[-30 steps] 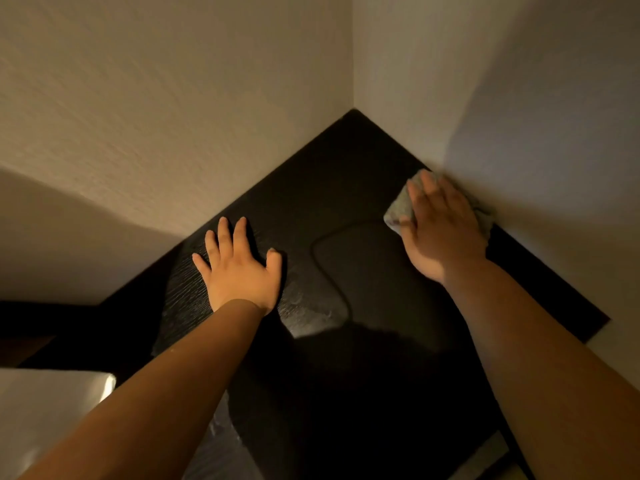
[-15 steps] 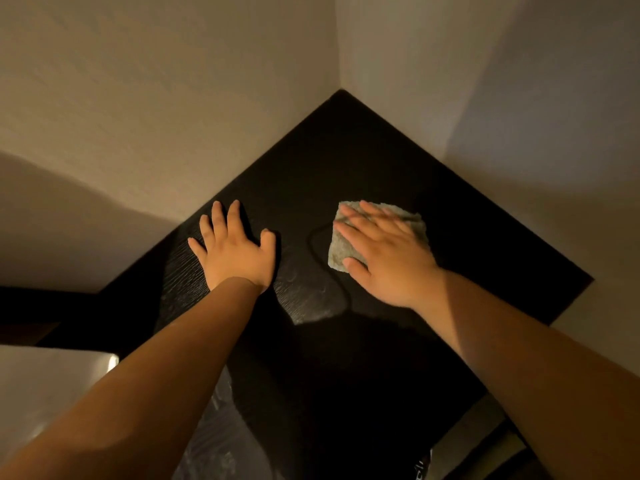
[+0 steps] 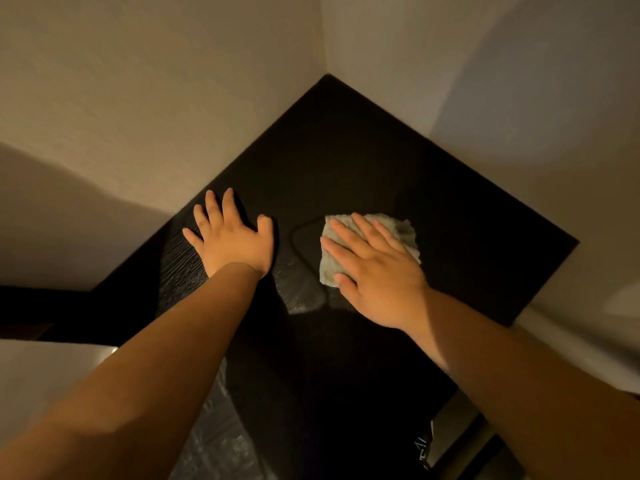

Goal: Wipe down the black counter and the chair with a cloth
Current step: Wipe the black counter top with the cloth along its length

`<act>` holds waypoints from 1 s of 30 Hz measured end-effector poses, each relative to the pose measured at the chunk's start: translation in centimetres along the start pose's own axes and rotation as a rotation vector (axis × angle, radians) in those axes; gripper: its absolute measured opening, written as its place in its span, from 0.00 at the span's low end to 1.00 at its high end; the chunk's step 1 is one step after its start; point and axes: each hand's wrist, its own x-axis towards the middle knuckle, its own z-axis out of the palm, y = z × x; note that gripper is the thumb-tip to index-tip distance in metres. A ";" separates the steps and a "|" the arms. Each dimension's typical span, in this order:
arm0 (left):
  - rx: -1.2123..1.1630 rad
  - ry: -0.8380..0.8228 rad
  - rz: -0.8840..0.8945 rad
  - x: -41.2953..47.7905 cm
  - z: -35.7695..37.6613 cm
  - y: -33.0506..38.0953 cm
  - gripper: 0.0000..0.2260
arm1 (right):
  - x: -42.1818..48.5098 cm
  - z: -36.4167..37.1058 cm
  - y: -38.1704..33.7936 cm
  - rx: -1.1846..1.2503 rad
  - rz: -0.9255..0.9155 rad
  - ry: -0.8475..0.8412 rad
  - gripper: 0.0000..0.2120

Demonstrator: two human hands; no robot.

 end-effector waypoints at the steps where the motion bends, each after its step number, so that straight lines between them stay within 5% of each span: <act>1: -0.001 -0.001 0.002 -0.1 0.0 0.0 0.37 | -0.4 -0.1 0.6 -0.016 -0.037 -0.036 0.31; 9: -0.026 -0.010 0.020 -0.1 -0.2 -0.1 0.37 | 2.1 -1.6 5.7 -0.042 0.400 -0.018 0.38; 15: -0.079 -0.010 0.080 -0.7 -0.8 -0.1 0.35 | -3.3 1.7 -2.2 0.045 0.182 0.012 0.32; 20: -0.054 -0.042 0.380 -2.7 -1.0 -1.3 0.31 | -7.4 2.5 -1.2 0.078 -0.003 0.003 0.32; 27: 0.001 -0.130 0.617 -13.4 0.1 -3.7 0.33 | -9.3 1.0 0.2 0.088 0.390 0.002 0.42; 30: 0.043 -0.172 0.674 -16.4 0.3 -4.9 0.34 | -11.5 2.5 -3.0 0.116 0.392 0.021 0.40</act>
